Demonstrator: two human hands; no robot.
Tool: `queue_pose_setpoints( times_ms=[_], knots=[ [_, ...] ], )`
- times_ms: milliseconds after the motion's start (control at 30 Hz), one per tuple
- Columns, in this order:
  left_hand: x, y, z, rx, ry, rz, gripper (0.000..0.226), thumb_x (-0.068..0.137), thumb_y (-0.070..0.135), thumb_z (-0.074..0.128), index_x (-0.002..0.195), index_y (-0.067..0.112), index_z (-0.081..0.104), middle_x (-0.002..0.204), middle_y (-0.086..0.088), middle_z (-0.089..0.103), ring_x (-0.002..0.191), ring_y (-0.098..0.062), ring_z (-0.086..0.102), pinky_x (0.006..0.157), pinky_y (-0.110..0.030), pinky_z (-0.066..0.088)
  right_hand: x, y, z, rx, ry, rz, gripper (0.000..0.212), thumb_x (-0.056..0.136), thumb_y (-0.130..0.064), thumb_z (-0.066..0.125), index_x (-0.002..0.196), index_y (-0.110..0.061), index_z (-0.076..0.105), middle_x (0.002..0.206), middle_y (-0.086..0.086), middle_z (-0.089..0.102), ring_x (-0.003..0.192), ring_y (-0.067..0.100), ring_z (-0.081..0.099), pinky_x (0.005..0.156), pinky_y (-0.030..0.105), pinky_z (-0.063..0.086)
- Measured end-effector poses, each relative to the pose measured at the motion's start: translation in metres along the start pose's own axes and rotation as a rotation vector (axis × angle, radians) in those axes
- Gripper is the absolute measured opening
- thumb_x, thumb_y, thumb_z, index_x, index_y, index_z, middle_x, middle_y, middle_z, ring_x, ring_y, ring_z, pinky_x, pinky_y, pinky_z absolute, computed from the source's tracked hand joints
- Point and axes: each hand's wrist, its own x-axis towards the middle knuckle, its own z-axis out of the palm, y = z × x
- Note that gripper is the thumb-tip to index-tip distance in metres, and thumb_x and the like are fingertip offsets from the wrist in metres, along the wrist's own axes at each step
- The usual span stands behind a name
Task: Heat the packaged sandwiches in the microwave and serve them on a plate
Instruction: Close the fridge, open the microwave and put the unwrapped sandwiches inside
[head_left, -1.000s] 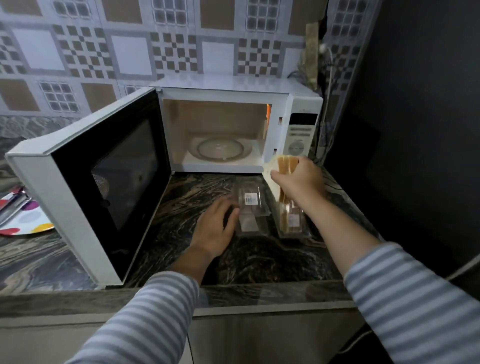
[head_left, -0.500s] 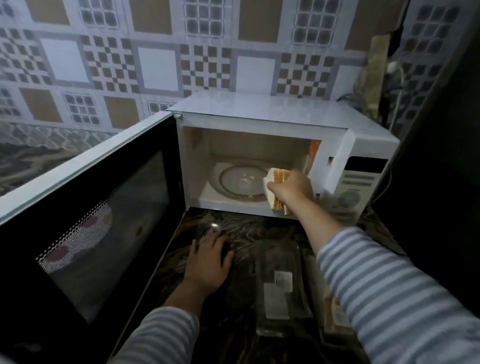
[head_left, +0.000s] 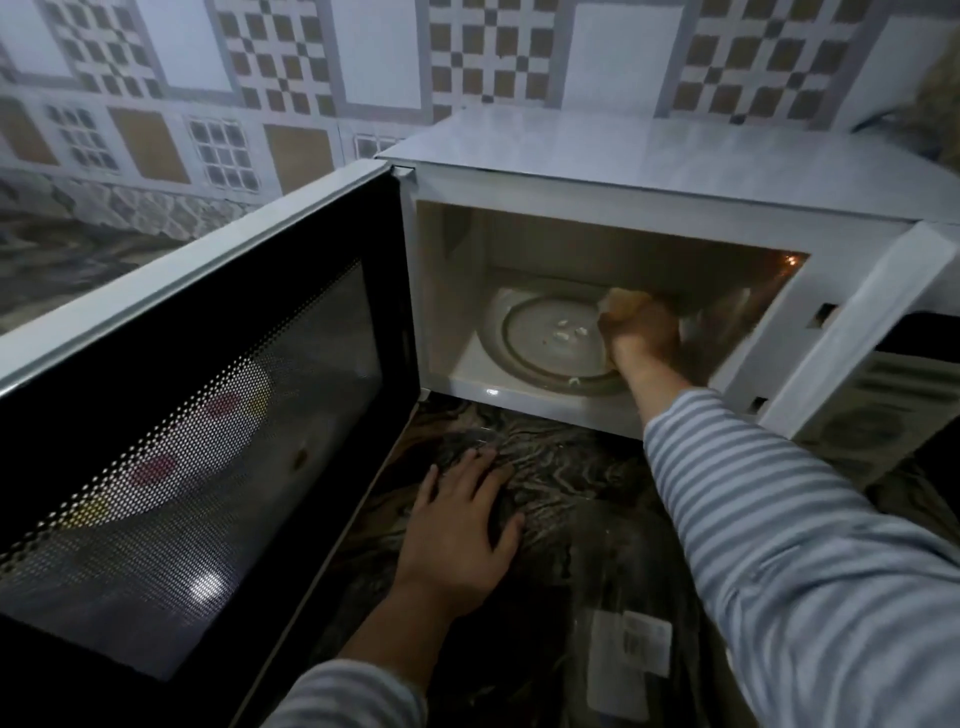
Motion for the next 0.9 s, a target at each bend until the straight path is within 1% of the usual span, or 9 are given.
queue_pose_setpoints(
  times_ms=[100, 200, 267, 333, 433, 567, 667, 733, 900],
  knots=[
    [0.0, 0.0, 0.002, 0.0, 0.005, 0.005, 0.071, 0.083, 0.064, 0.007, 0.148, 0.039, 0.024, 0.16, 0.016, 0.01, 0.147, -0.003, 0.001, 0.118, -0.031, -0.006, -0.011, -0.007, -0.01, 0.03, 0.001, 0.039, 0.047, 0.084, -0.043, 0.061, 0.118, -0.012, 0.062, 0.122, 0.012, 0.063, 0.112, 0.032, 0.06, 0.085, 0.034, 0.047],
    [-0.001, 0.0, 0.002, -0.004, 0.017, 0.003, 0.071, 0.083, 0.064, 0.009, 0.147, 0.038, 0.027, 0.159, 0.016, 0.014, 0.147, -0.003, 0.003, 0.117, -0.031, -0.005, -0.025, -0.009, -0.021, 0.097, -0.004, 0.082, 0.071, 0.071, -0.049, 0.078, 0.126, -0.012, 0.052, 0.124, 0.013, 0.062, 0.114, 0.032, 0.059, 0.09, 0.036, 0.048],
    [-0.001, 0.002, 0.001, -0.002, 0.012, -0.002, 0.073, 0.081, 0.064, 0.008, 0.147, 0.038, 0.027, 0.159, 0.015, 0.016, 0.147, -0.003, 0.005, 0.117, -0.031, -0.004, -0.033, -0.005, -0.028, 0.113, -0.009, 0.084, 0.08, 0.065, -0.051, 0.08, 0.128, -0.011, 0.05, 0.124, 0.012, 0.061, 0.114, 0.031, 0.059, 0.092, 0.037, 0.05],
    [0.0, 0.003, 0.0, -0.016, 0.007, -0.011, 0.069, 0.085, 0.064, 0.013, 0.146, 0.037, 0.03, 0.159, 0.013, 0.019, 0.147, -0.005, 0.008, 0.118, -0.034, 0.0, -0.049, -0.004, -0.038, 0.101, 0.007, 0.098, 0.081, 0.069, -0.049, 0.079, 0.13, -0.008, 0.045, 0.127, 0.014, 0.059, 0.117, 0.033, 0.056, 0.095, 0.039, 0.047],
    [-0.003, 0.004, -0.001, -0.016, -0.016, -0.004, 0.058, 0.092, 0.056, 0.027, 0.145, 0.034, 0.033, 0.159, 0.01, 0.021, 0.147, -0.008, 0.011, 0.118, -0.036, 0.005, -0.085, 0.002, -0.057, 0.032, 0.02, 0.067, 0.067, 0.082, -0.044, 0.069, 0.131, -0.005, 0.046, 0.127, 0.014, 0.058, 0.118, 0.034, 0.054, 0.091, 0.036, 0.043],
    [-0.021, 0.01, -0.007, -0.094, -0.015, -0.021, 0.042, 0.099, 0.04, 0.037, 0.139, 0.027, 0.044, 0.153, 0.006, 0.034, 0.144, -0.011, 0.024, 0.117, -0.035, 0.011, -0.142, 0.022, -0.086, 0.013, -0.12, 0.002, 0.043, 0.092, -0.033, 0.057, 0.129, -0.012, 0.052, 0.126, 0.01, 0.06, 0.115, 0.031, 0.056, 0.079, 0.028, 0.041],
    [-0.053, 0.021, -0.01, -0.145, -0.044, 0.002, 0.036, 0.099, 0.035, 0.039, 0.134, 0.026, 0.047, 0.148, 0.005, 0.042, 0.139, -0.013, 0.032, 0.116, -0.035, 0.013, -0.191, 0.044, -0.115, 0.054, -0.126, -0.035, 0.042, 0.095, -0.022, 0.047, 0.136, -0.014, 0.049, 0.136, 0.007, 0.053, 0.116, 0.026, 0.054, 0.08, 0.023, 0.04],
    [-0.079, 0.027, -0.01, -0.179, -0.018, 0.0, 0.036, 0.098, 0.033, 0.042, 0.132, 0.027, 0.047, 0.146, 0.004, 0.044, 0.138, -0.013, 0.034, 0.117, -0.036, 0.015, -0.222, 0.06, -0.131, 0.047, -0.082, -0.07, 0.039, 0.096, -0.018, 0.043, 0.133, -0.015, 0.053, 0.133, 0.007, 0.056, 0.112, 0.024, 0.057, 0.076, 0.022, 0.039],
    [-0.13, 0.045, -0.012, -0.219, 0.138, -0.051, 0.031, 0.095, 0.029, 0.047, 0.125, 0.021, 0.05, 0.127, 0.0, 0.056, 0.123, -0.019, 0.049, 0.112, -0.039, 0.027, -0.289, 0.108, -0.154, 0.046, 0.005, -0.156, 0.025, 0.094, -0.013, 0.052, 0.116, -0.015, 0.065, 0.116, 0.004, 0.066, 0.105, 0.02, 0.061, 0.084, 0.023, 0.044]
  ],
)
